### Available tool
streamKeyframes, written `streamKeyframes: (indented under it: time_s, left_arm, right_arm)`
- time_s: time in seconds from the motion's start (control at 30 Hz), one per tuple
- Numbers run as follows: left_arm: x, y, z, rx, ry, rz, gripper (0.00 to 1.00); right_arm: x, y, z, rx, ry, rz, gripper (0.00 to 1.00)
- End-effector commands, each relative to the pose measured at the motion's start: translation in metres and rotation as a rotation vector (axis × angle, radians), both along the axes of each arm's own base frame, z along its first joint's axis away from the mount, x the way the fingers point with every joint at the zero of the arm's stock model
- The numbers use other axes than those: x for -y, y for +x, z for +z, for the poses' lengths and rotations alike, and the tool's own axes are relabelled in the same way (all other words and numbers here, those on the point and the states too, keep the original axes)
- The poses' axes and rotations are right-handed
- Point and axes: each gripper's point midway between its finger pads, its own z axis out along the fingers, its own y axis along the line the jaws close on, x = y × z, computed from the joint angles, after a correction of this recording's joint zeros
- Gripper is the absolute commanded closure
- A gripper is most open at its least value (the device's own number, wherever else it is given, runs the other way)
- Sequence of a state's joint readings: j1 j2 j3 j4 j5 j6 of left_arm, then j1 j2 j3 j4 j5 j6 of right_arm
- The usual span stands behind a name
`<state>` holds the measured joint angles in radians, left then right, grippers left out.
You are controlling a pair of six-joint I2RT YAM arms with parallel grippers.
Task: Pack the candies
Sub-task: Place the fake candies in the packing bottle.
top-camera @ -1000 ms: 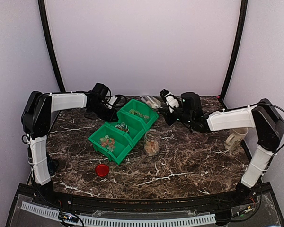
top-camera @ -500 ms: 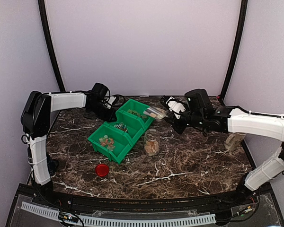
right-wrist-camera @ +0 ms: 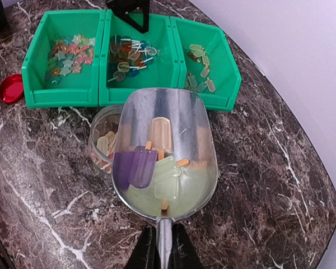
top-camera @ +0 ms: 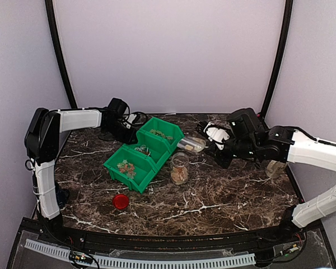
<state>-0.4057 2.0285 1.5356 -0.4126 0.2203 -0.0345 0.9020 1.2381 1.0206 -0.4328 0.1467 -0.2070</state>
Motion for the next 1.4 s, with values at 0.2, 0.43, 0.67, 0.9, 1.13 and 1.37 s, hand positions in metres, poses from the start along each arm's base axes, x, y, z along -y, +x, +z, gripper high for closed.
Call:
streamKeyframes:
  time_s: [0.2, 0.43, 0.67, 0.9, 1.13, 1.37]
  left_arm:
    - [0.01, 0.013, 0.075, 0.142, -0.111, -0.001, 1.0]
    - [0.01, 0.013, 0.074, 0.14, -0.115, 0.0, 1.0]
    - [0.01, 0.014, 0.075, 0.142, -0.115, 0.0, 1.0]
    - [0.01, 0.013, 0.074, 0.138, -0.112, 0.001, 1.0]
    - [0.009, 0.013, 0.074, 0.14, -0.111, 0.002, 1.0]
    - [0.009, 0.012, 0.073, 0.137, -0.112, 0.004, 1.0]
  right_arm:
    - [0.003, -0.016, -0.008, -0.053, -0.151, -0.015, 1.0]
    - [0.004, -0.019, -0.002, -0.049, -0.203, -0.024, 1.0]
    - [0.006, -0.024, -0.001, -0.046, -0.26, -0.018, 1.0]
    - [0.002, -0.026, -0.001, -0.042, -0.31, -0.011, 1.0]
    - [0.001, -0.027, 0.004, -0.033, -0.342, -0.01, 1.0]
    - [-0.001, -0.031, 0.006, -0.021, -0.387, 0.019, 1.0]
